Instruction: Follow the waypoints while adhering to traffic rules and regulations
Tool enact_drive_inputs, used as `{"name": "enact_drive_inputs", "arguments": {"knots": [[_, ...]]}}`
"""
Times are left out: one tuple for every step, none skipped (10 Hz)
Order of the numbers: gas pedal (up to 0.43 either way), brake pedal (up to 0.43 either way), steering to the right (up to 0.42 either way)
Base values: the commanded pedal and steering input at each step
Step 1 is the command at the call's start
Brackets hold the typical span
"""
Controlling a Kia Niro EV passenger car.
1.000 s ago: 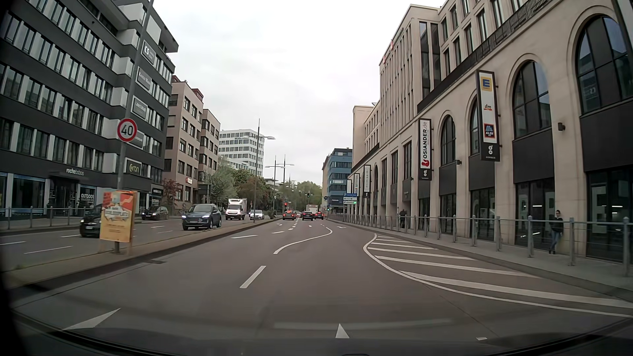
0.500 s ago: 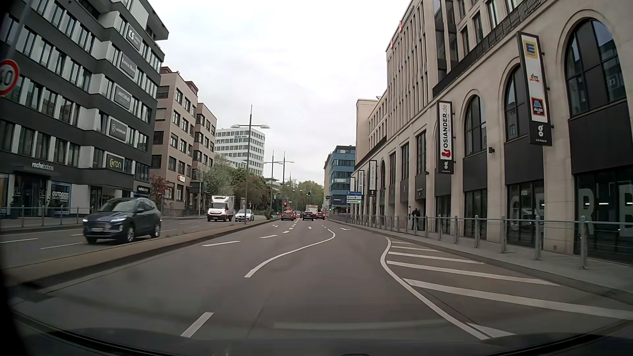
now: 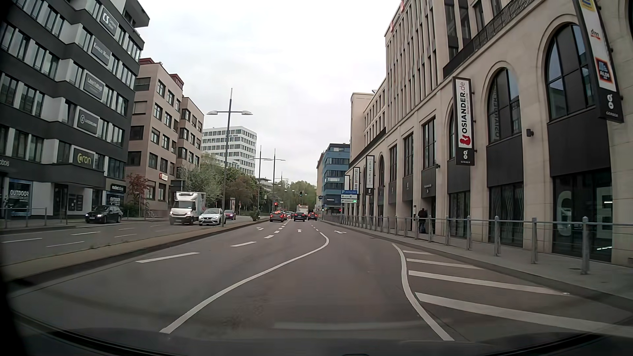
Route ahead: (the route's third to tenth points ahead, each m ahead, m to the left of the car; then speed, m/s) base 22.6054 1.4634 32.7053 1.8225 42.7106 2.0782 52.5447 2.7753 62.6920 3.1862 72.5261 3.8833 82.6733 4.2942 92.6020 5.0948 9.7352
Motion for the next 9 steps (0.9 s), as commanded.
{"name": "enact_drive_inputs", "arguments": {"knots": [[0.059,0.0,0.036],[0.067,0.0,0.038],[0.067,0.0,0.042],[0.067,0.0,0.047],[0.067,0.0,0.049],[0.067,0.0,0.049],[0.067,0.0,0.048],[0.067,0.0,0.036],[0.067,0.0,0.024]]}}
